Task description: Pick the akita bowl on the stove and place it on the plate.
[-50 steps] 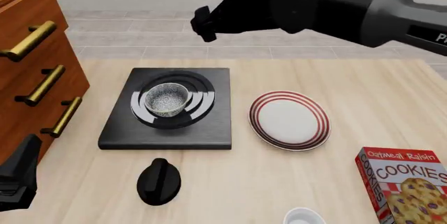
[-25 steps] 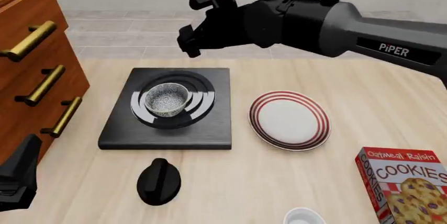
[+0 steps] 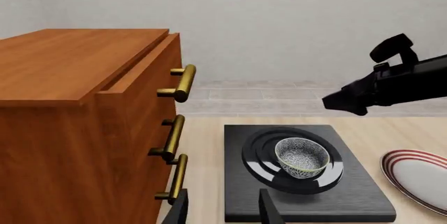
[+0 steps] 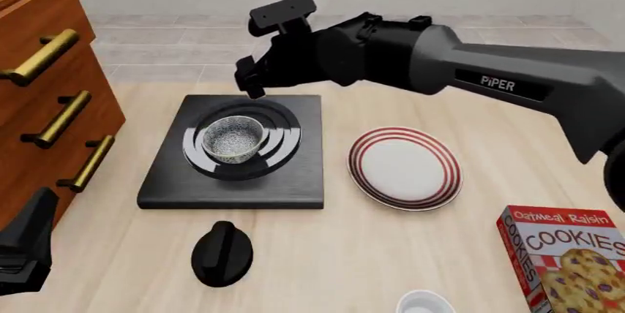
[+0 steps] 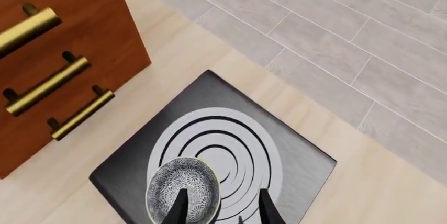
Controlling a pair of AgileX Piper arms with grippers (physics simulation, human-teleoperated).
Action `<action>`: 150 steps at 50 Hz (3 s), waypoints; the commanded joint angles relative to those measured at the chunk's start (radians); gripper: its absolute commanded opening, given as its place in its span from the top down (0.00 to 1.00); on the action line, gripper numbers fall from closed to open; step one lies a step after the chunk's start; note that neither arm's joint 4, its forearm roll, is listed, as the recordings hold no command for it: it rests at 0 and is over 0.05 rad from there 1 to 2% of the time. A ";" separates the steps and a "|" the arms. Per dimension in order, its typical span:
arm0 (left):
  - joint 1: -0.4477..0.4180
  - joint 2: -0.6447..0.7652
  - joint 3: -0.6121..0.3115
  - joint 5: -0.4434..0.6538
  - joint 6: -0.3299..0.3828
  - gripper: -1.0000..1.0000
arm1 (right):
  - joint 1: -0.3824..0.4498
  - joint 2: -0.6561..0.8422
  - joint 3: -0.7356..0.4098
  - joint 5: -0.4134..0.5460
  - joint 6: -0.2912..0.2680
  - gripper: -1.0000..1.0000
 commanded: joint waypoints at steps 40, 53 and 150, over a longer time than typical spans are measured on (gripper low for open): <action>0.000 0.000 0.000 0.000 0.000 0.00 | 0.002 0.138 -0.011 -0.076 0.059 0.00; 0.000 0.000 0.000 0.000 0.000 0.00 | -0.001 0.164 -0.002 -0.099 0.071 0.00; 0.000 0.000 0.000 0.000 0.000 0.00 | -0.002 0.284 0.015 -0.177 0.110 0.00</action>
